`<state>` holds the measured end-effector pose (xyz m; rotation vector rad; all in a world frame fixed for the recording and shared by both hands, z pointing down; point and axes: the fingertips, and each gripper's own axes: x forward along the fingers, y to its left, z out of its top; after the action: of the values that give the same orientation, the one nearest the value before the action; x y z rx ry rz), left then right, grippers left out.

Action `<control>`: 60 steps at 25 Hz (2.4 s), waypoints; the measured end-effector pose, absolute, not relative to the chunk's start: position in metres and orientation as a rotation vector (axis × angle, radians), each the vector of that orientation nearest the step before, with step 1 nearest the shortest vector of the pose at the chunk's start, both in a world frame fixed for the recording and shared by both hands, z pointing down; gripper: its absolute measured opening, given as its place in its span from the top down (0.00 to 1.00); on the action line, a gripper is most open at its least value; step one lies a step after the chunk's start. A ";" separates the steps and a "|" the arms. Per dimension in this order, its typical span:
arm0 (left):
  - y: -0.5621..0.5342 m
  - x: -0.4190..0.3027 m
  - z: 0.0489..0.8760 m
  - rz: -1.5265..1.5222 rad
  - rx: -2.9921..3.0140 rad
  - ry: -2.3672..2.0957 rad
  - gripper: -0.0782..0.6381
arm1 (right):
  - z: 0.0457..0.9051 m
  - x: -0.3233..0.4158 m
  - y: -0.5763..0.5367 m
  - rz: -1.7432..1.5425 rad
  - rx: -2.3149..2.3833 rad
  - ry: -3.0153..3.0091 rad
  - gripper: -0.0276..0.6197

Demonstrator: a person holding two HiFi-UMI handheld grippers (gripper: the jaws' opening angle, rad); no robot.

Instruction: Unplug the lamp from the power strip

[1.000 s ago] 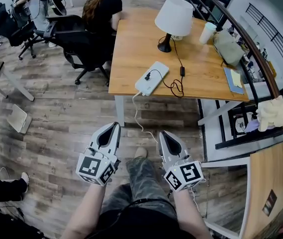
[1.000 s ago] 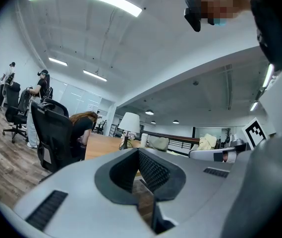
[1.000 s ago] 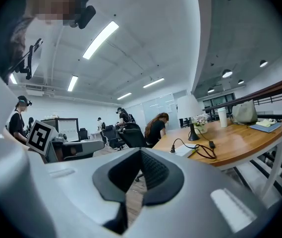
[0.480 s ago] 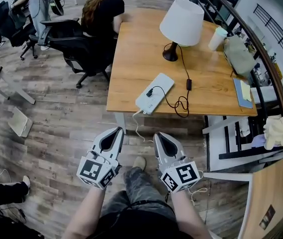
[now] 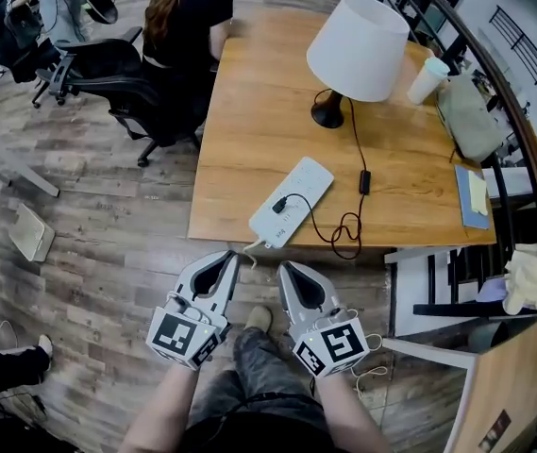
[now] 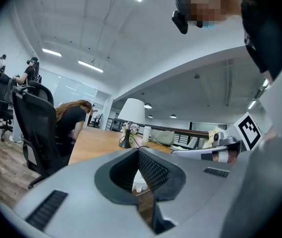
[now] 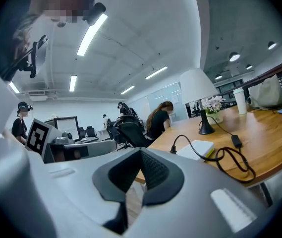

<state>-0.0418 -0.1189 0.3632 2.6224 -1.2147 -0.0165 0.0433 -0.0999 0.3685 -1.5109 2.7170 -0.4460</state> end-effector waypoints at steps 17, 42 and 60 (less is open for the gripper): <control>-0.169 -0.005 0.403 0.191 2.579 -1.188 0.90 | 0.400 0.048 -0.159 -0.498 -1.485 2.804 0.95; -0.206 0.005 0.440 0.429 2.597 -1.182 0.90 | 0.425 0.054 -0.222 -0.727 -1.867 2.683 0.73; -0.213 0.017 0.457 0.614 2.612 -1.117 0.90 | 0.427 0.055 -0.227 -0.506 -1.985 2.779 0.81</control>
<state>0.0166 -0.2131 0.4571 2.6116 -1.1173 0.6145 0.0551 -0.2272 0.4275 -1.9848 2.7788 -0.5063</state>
